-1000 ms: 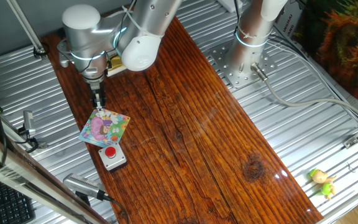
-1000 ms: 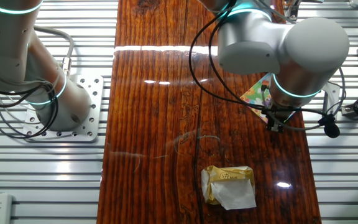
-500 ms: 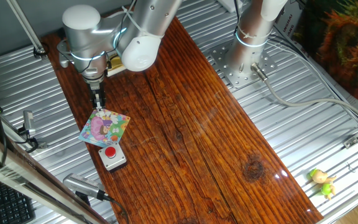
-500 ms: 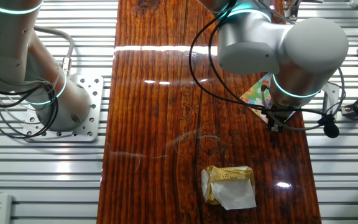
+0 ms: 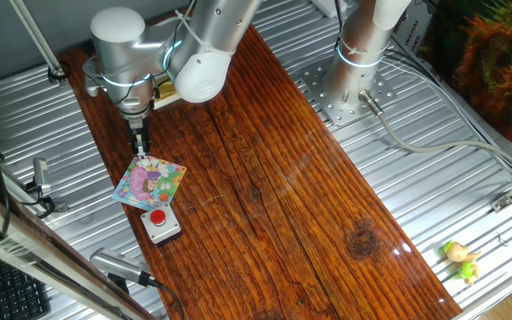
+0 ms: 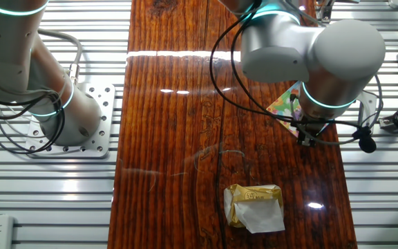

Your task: Assemble one piece of a puzzle

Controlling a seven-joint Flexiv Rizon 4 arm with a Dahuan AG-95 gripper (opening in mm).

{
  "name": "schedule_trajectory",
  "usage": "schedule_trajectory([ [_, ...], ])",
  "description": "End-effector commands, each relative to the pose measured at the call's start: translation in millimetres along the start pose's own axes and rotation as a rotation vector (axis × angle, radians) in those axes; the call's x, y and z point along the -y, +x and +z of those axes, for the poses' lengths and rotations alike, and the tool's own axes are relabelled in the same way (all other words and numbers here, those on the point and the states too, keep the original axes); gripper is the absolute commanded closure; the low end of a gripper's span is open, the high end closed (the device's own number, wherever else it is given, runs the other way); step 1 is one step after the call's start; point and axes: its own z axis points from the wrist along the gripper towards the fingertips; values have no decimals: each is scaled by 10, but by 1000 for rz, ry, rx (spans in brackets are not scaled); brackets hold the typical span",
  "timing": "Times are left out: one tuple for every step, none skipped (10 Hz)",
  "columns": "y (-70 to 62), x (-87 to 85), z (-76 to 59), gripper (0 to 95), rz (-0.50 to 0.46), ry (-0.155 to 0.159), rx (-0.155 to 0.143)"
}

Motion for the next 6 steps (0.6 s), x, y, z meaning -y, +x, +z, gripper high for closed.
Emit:
schedule_trajectory([
  [-10,0,4,950,-1,0,-2],
  [-9,1,8,950,-1,0,-1],
  [-8,1,13,950,-1,0,0],
  [-8,0,21,950,-1,-1,3],
  [-8,-1,23,950,-1,-2,6],
  [-8,-1,26,950,-1,-2,6],
])
